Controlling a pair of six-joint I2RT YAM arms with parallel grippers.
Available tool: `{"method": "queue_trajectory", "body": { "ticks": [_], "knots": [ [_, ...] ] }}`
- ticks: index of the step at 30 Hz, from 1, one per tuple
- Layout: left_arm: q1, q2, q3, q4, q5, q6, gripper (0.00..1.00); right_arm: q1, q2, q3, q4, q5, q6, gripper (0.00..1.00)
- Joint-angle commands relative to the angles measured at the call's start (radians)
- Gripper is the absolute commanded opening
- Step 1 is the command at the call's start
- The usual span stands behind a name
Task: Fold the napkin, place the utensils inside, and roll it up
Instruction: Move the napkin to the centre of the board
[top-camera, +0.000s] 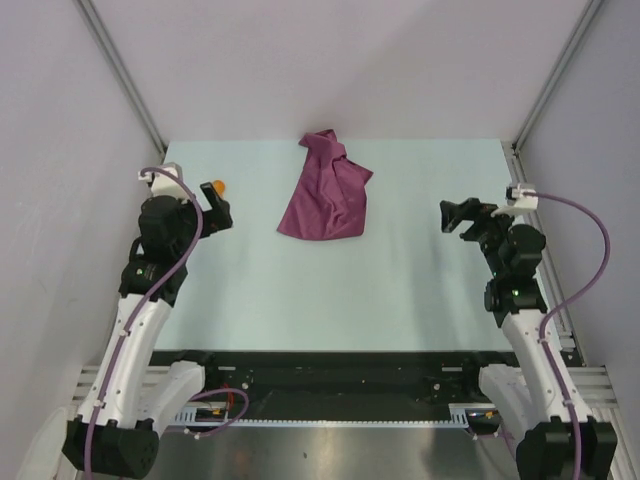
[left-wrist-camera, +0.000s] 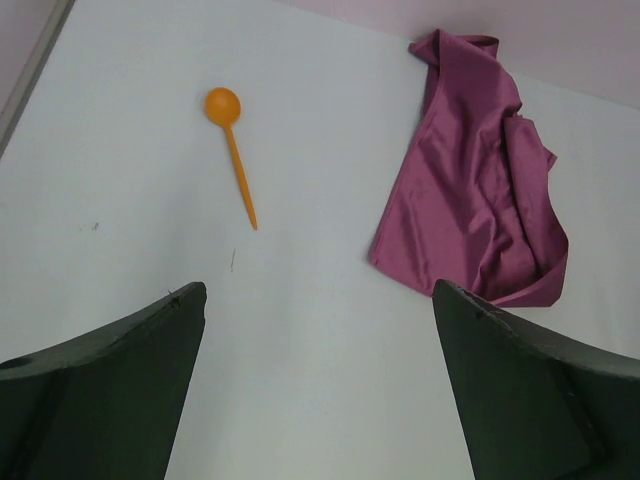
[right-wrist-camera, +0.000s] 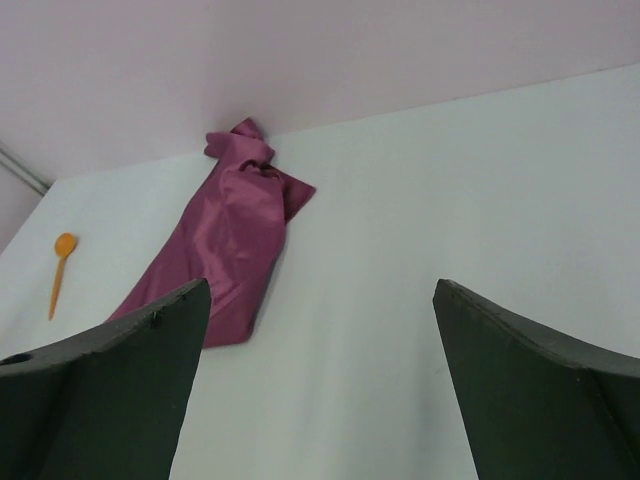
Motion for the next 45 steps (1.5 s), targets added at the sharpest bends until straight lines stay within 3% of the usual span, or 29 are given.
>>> {"method": "queue_trajectory", "body": {
  "ticks": [1, 11, 17, 24, 30, 35, 38, 41, 42, 45],
  "knots": [
    [0.005, -0.046, 0.022, 0.003, 0.053, 0.064, 1.00, 0.021, 0.149, 0.151, -0.010, -0.115, 0.040, 1.00],
    [0.006, -0.051, -0.087, 0.054, 0.150, 0.149, 1.00, 0.291, 0.772, 0.574, -0.216, 0.034, 0.065, 1.00],
    [0.005, -0.045, -0.101, 0.049, 0.144, 0.150, 1.00, 0.371, 1.141, 0.853, -0.369, 0.094, 0.114, 0.92],
    [0.000, -0.028, -0.107, 0.049, 0.150, 0.147, 1.00, 0.401, 1.271, 0.907, -0.398, 0.171, 0.169, 0.84],
    [-0.030, 0.011, -0.102, 0.048, 0.233, 0.138, 0.94, 0.401, 1.315, 0.903, -0.358, 0.102, 0.172, 0.76],
    [-0.066, 0.040, -0.075, 0.009, 0.195, 0.098, 0.92, 0.401, 1.332, 0.915, -0.345, 0.075, 0.169, 0.70],
    [-0.098, 0.052, -0.082, 0.006, 0.181, 0.019, 0.92, 0.397, 1.349, 0.921, -0.334, 0.034, 0.164, 0.57],
    [-0.127, 0.063, -0.134, 0.055, 0.195, -0.073, 0.92, 0.389, 1.355, 0.909, -0.311, -0.013, 0.170, 0.34],
    [-0.133, 0.066, -0.157, 0.104, 0.202, -0.095, 0.92, 0.388, 1.352, 0.903, -0.302, -0.026, 0.175, 0.19],
    [-0.147, 0.103, -0.231, 0.181, 0.201, -0.155, 0.91, 0.381, 1.306, 0.851, -0.280, -0.044, 0.184, 0.00]
  ]
}}
